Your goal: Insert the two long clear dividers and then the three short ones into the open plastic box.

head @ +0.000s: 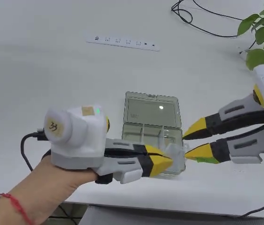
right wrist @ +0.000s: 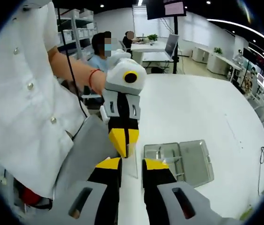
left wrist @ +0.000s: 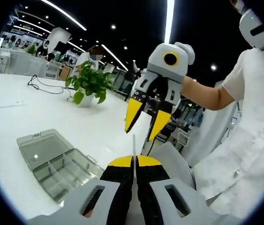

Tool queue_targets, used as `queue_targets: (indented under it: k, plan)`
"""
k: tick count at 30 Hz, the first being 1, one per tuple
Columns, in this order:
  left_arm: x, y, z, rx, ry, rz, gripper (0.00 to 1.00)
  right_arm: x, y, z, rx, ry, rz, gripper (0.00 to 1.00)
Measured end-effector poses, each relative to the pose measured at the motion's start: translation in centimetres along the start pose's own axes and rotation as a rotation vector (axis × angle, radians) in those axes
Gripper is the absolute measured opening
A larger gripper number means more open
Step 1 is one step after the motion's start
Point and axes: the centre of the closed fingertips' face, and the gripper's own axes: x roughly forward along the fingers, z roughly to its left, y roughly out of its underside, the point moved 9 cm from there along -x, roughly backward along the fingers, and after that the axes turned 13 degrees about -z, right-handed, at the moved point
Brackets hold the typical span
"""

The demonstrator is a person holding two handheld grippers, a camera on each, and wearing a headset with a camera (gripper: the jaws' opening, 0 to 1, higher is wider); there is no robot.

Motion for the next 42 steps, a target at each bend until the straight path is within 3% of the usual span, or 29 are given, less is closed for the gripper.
queue_targets:
  k: [4,10,19,34,42]
  plan:
    - [0.1,-0.1,0.0,0.036,0.028,0.008,0.00,0.5,0.2,-0.3,0.004,-0.047,0.009,0.15]
    - [0.0,0.1,-0.1,0.041,0.042,0.024,0.00,1.2,0.3,-0.4,0.036,-0.133,0.003,0.09]
    - [-0.2,0.4,-0.2,0.079,0.060,0.026,0.00,1.6,1.0,-0.6,0.072,-0.168,-0.009,0.03]
    - [-1.0,0.9,0.6,0.081,0.000,0.041,0.00,2.1,0.8,-0.8,0.063,-0.152,-0.007,0.02]
    - [-2.5,1.0,1.7,0.089,-0.084,0.048,0.06,1.7,0.8,-1.7,0.056,-0.098,-0.015,0.02]
